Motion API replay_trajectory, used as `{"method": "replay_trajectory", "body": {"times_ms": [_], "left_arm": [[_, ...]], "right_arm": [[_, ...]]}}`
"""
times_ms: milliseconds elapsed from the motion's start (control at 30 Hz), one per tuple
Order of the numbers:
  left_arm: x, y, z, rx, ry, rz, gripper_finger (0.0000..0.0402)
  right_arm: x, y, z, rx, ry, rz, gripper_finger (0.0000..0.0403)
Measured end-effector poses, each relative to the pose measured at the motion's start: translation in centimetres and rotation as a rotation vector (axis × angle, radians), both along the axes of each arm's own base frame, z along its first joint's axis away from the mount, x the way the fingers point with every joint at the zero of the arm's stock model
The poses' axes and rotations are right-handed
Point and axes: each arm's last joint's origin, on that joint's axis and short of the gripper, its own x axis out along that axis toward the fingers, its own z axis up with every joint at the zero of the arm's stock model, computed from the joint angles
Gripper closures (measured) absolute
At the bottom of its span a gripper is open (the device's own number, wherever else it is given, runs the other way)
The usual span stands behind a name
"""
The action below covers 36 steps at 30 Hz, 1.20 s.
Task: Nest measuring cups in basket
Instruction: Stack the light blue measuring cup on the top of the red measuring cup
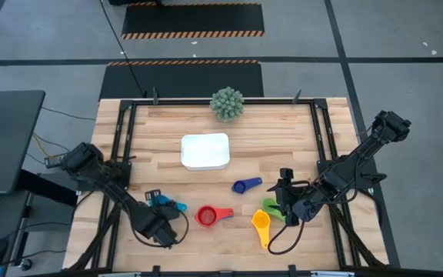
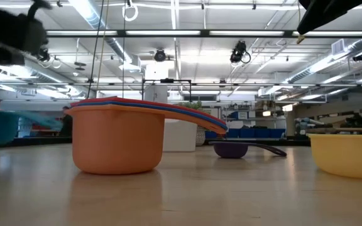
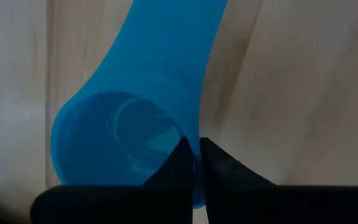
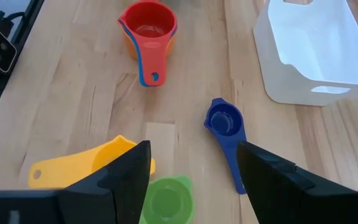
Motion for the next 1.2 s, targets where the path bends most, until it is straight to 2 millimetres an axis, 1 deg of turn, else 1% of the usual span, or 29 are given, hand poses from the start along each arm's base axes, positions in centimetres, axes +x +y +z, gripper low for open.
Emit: {"method": "replay_trajectory", "body": {"times_ms": [100, 200, 267, 333, 400, 567, 700, 833, 967, 1100, 1200], "left_arm": [[1.0, 0.0, 1.6, 0.003, -0.02, 0.02, 0.039], [2.2, 0.0, 3.7, -0.004, -0.067, 0.071, 0.039], [3.1, 0.1, 5.0, -0.003, -0.122, 0.119, 0.039], [4.3, 0.2, 6.2, -0.036, -0.193, 0.166, 0.039], [5.5, 0.5, 6.8, -0.089, -0.256, 0.204, 0.039], [7.8, 1.1, 7.1, -0.197, -0.383, 0.254, 0.0389], [9.5, 1.2, 7.7, -0.295, -0.51, 0.283, 0.0388], [11.0, 0.9, 8.0, -0.353, -0.625, 0.254, 0.0388], [11.9, 0.6, 7.1, -0.365, -0.647, 0.239, 0.0388], [12.4, 0.3, 5.4, -0.362, -0.6, 0.279, 0.0388], [12.5, 0.1, 4.6, -0.377, -0.563, 0.283, 0.0388]], "right_arm": [[0.0, 0.0, 0.0, 0.001, -0.001, 0.0, 0.0159], [0.0, 0.0, 0.0, 0.001, -0.001, 0.0, 0.0159], [0.0, 0.0, 0.0, 0.001, -0.001, 0.0, 0.0159], [0.0, 0.0, 0.0, 0.002, -0.002, 0.0, 0.0159], [0.0, 0.0, 0.0, 0.001, -0.002, 0.0, 0.0159], [0.0, 0.0, 0.0, -0.001, -0.002, 0.003, 0.0159], [0.0, 0.0, 0.0, -0.008, 0.001, 0.013, 0.0159], [0.0, 0.0, 0.0, -0.014, 0.004, 0.026, 0.0159], [0.0, 0.0, 0.0, -0.016, 0.003, 0.029, 0.0159], [0.0, 0.0, 0.0, -0.018, 0.005, 0.032, 0.0159], [0.0, 0.0, 0.0, -0.016, 0.005, 0.034, 0.0159]]}}
